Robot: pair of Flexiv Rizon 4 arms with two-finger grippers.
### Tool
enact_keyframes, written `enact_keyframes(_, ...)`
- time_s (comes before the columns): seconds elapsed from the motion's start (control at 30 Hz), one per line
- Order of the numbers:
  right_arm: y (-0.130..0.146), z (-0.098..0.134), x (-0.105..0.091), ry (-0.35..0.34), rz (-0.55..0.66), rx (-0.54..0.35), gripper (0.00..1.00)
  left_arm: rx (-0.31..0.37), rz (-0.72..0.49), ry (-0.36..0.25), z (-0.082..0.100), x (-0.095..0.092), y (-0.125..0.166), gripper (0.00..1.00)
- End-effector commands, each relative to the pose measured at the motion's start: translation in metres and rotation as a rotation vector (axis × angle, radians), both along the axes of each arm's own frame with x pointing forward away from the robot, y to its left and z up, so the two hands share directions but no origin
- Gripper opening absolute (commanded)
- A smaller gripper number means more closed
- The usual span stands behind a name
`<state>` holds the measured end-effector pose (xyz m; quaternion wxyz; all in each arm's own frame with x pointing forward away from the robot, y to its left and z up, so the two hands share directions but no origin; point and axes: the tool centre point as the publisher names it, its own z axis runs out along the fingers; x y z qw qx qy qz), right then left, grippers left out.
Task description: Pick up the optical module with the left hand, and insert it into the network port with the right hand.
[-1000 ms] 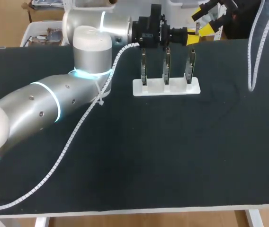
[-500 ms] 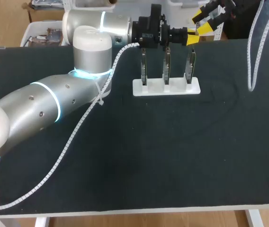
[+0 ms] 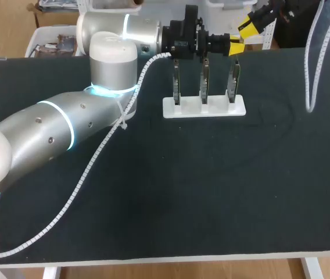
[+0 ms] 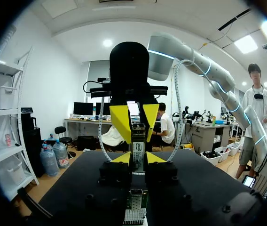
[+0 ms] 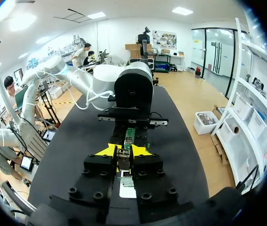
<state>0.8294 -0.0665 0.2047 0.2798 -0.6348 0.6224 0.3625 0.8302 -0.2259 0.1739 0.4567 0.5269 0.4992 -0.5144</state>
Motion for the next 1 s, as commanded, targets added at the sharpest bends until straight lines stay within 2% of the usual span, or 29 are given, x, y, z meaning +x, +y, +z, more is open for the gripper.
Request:
enact_keyframes(0.03,0.000,0.001,0.008,0.253,0.348,0.013,0.00,-0.002,-0.097,0.006,-0.001,0.010,-0.003,0.00)
enact_keyframes(0.07,0.001,0.001,0.008,0.253,0.349,0.013,0.00,-0.002,-0.097,0.006,-0.001,0.010,-0.003,0.00)
enact_keyframes(0.1,0.001,0.001,0.009,0.252,0.349,0.014,0.00,-0.002,-0.097,0.006,-0.001,0.010,-0.003,0.22)
enact_keyframes(0.13,0.001,0.001,0.009,0.251,0.349,0.014,0.00,-0.002,-0.097,0.006,-0.001,0.010,-0.003,0.79)
enact_keyframes(0.17,0.001,0.001,0.009,0.251,0.349,0.015,0.00,-0.002,-0.097,0.006,-0.001,0.010,-0.003,1.00)
enact_keyframes(0.57,0.002,0.002,0.010,0.244,0.349,0.018,0.00,-0.002,-0.097,0.006,-0.001,0.010,-0.003,1.00)
enact_keyframes(0.87,0.002,0.003,0.012,0.239,0.349,0.018,0.00,0.031,-0.092,-0.003,0.005,0.013,0.005,1.00)
enact_keyframes(1.0,0.002,0.003,0.012,0.238,0.353,0.014,0.00,0.067,-0.092,-0.003,0.007,0.011,0.009,1.00)
